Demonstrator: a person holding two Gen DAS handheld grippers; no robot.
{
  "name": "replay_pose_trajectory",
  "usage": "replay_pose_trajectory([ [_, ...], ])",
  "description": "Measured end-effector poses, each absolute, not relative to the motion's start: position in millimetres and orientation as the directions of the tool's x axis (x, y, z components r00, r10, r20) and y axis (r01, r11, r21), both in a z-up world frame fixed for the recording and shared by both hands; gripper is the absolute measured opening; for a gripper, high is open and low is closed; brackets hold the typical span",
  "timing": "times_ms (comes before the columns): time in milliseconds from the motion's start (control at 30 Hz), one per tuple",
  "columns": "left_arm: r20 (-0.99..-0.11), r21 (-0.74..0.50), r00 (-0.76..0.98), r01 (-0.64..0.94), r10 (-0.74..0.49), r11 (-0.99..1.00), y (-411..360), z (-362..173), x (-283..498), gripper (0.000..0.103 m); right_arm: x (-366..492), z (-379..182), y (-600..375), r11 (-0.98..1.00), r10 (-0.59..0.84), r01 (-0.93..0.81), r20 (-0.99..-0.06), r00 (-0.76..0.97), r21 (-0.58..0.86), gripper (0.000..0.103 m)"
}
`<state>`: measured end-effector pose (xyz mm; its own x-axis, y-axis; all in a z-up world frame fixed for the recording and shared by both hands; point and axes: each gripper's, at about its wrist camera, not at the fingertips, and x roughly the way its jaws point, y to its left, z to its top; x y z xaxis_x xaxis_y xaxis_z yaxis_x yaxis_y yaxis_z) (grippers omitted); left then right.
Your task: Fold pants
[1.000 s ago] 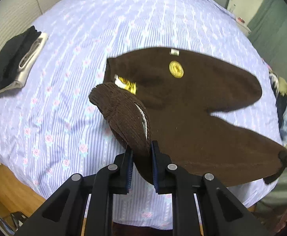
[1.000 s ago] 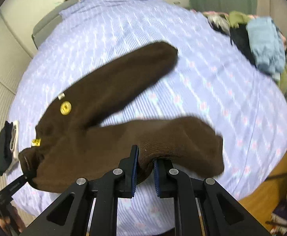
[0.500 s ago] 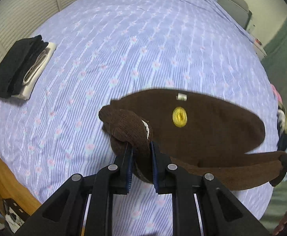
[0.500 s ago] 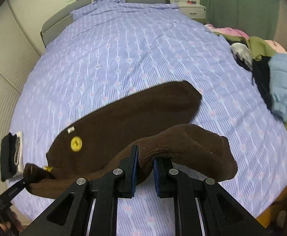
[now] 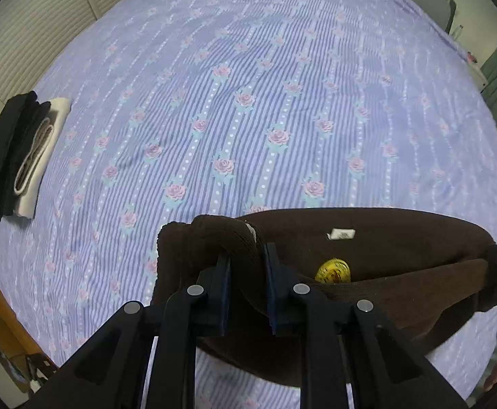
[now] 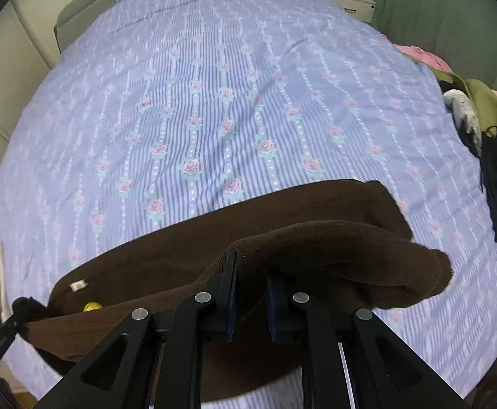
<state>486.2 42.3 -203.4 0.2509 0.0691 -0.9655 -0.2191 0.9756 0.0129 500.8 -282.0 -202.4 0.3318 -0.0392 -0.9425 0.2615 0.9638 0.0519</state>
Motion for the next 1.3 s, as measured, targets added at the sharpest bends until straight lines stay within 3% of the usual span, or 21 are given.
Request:
replay_pose_trajectory([
  [167, -0.970, 0.059, 0.215, -0.242, 0.113, 0.968, 42, -217, 500, 0.026, 521, -219, -284, 0.960, -0.028, 0.273, -0.951, 0.308, 0.060, 0.020],
  [233, -0.967, 0.109, 0.202, -0.222, 0.155, 0.969, 34, -214, 501, 0.027, 522, -218, -282, 0.961, -0.050, 0.273, -0.948, 0.313, 0.040, 0.046],
  [300, -0.958, 0.145, 0.216, -0.195, 0.187, 0.970, 26, -206, 498, 0.029, 519, -209, -279, 0.966, -0.065, 0.257, -0.935, 0.348, 0.028, 0.060],
  [333, -0.953, 0.163, 0.225, -0.191, 0.205, 0.968, 23, -200, 495, 0.031, 515, -201, -277, 0.971, -0.062, 0.236, -0.924, 0.377, 0.031, 0.062],
  [367, -0.947, 0.175, 0.234, -0.195, 0.219, 0.965, 21, -195, 493, 0.048, 512, -194, -275, 0.975, -0.056, 0.218, -0.917, 0.396, 0.034, 0.063],
  [400, -0.934, 0.189, 0.263, -0.205, 0.240, 0.960, 20, -186, 489, 0.078, 510, -189, -274, 0.979, -0.048, 0.202, -0.911, 0.410, 0.039, 0.063],
  [467, -0.894, 0.209, 0.350, -0.228, 0.280, 0.951, 18, -163, 479, 0.092, 503, -175, -272, 0.983, -0.028, 0.174, -0.896, 0.443, 0.055, 0.063],
  [567, -0.868, 0.210, 0.407, -0.216, 0.284, 0.953, 21, -138, 477, 0.096, 495, -156, -274, 0.985, -0.012, 0.158, -0.881, 0.473, 0.071, 0.063],
  [633, -0.886, 0.163, 0.415, -0.138, 0.207, 0.977, 17, -133, 478, 0.096, 485, -146, -278, 0.986, -0.004, 0.147, -0.866, 0.501, 0.081, 0.063],
  [733, -0.915, 0.046, 0.404, 0.065, 0.016, 0.997, 0, -140, 476, 0.096, 469, -135, -287, 0.993, 0.002, 0.098, -0.849, 0.528, 0.063, 0.063],
  [833, -0.920, 0.017, 0.382, 0.267, -0.090, 0.964, -29, -150, 474, 0.096, 453, -132, -310, 0.998, -0.031, 0.068, -0.848, 0.529, 0.006, 0.063],
  [1033, -0.957, 0.089, 0.278, 0.542, -0.078, 0.836, -110, -192, 486, 0.089, 444, -150, -372, 0.983, -0.168, 0.151, -0.861, 0.480, -0.108, 0.063],
  [1300, -0.976, 0.104, 0.217, 0.504, -0.009, 0.858, -132, -230, 509, 0.074, 446, -192, -403, 0.984, -0.005, 0.166, -0.917, 0.400, 0.067, 0.063],
])
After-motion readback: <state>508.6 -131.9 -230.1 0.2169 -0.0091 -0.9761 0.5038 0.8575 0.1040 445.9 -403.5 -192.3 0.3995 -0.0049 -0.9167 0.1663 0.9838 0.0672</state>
